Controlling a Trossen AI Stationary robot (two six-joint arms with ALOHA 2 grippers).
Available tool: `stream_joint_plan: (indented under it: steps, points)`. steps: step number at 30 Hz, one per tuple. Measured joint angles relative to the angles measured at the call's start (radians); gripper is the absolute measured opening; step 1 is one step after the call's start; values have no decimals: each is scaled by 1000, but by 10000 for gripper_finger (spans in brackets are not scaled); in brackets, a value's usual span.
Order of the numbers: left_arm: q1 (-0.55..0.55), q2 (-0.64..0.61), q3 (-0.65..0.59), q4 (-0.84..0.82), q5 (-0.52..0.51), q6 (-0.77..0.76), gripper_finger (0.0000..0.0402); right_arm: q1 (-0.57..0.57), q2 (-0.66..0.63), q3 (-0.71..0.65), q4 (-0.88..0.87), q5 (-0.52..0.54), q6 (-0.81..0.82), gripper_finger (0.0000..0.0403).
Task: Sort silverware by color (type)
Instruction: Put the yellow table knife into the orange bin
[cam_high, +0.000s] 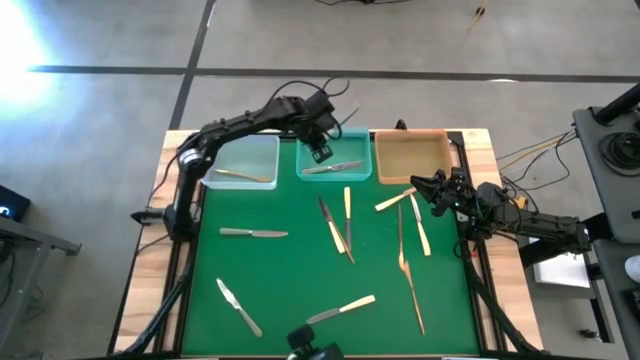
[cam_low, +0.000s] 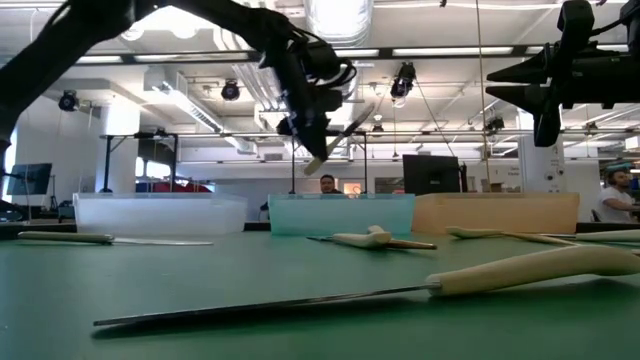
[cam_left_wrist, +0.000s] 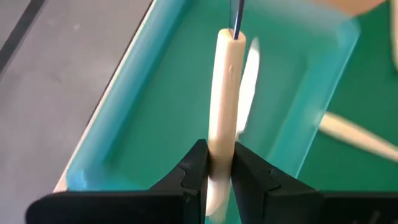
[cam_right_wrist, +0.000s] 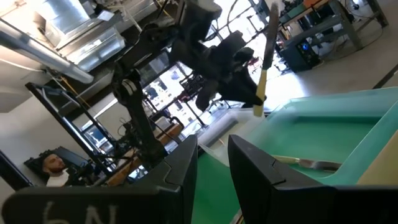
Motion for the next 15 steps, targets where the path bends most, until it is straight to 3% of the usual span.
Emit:
stream_joint_plan:
  steps: [5, 9, 15]
  points:
    - [-2, 115, 201, -34, 47, 34, 37, 0, 0, 0, 0, 0, 0, 82]
    - [-4, 225, 386, -151, 54, 77, 37, 0, 0, 0, 0, 0, 0, 82]
    - [-8, 207, 296, -103, 143, 98, 31, 0, 0, 0, -1, -9, 0, 82]
